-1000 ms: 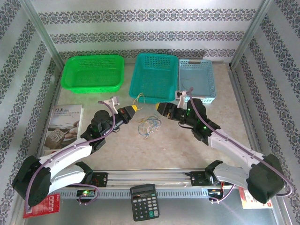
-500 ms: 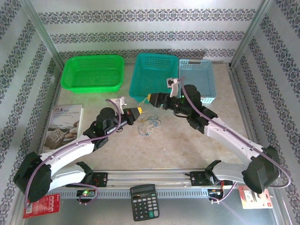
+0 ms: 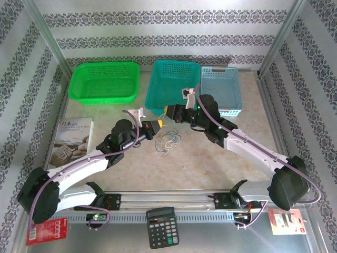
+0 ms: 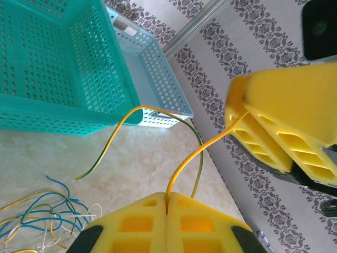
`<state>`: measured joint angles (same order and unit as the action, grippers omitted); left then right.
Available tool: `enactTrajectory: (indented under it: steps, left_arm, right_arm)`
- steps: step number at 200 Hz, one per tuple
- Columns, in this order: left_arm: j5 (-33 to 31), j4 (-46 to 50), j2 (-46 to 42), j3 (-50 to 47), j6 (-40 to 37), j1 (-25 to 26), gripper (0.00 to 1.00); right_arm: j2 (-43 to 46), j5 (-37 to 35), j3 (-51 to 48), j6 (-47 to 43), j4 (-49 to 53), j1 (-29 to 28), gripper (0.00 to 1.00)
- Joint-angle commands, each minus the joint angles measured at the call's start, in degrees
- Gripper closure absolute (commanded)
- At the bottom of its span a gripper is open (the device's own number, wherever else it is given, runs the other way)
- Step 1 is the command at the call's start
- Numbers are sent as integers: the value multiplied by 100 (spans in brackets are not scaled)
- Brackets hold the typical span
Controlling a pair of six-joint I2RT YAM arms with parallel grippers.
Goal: Untangle the cables
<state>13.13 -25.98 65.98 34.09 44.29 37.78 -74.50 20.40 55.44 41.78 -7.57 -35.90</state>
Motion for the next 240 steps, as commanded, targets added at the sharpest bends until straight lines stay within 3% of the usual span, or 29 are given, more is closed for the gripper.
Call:
enactTrajectory:
  steps: [1,31,49,64,93,126,158,203,240]
  left_arm:
    - [81,-35,63,175,-132,114,100]
    - [83,-14,107,193,-158,124,100]
    - [20,-23,68,141,-180,124,76]
    - [-90,-21,-3,62,-224,129,49]
    - [-447,84,-292,-196,-395,116,27]
    - [-753,186,-688,-471,-769,98,21]
    - [-717,540,-922,-392,-1588,64,17]
    - [-110,1255,-843,35,-2763,-23,17]
    - [482,1848,-417,565,-3269,-72,17]
  right_arm:
    - [-49,20,237,-30,-228,-45,100]
    - [11,102,344,-99,-98,41,100]
    - [107,154,410,-145,28,139,100]
    - [198,234,459,-169,158,238,100]
    - [387,393,520,-222,378,436,100]
    - [541,716,631,-301,636,659,100]
    - [577,1271,794,-320,799,875,100]
    - [574,2178,981,-239,933,1135,100]
    - [495,2771,1091,-257,1052,1199,100]
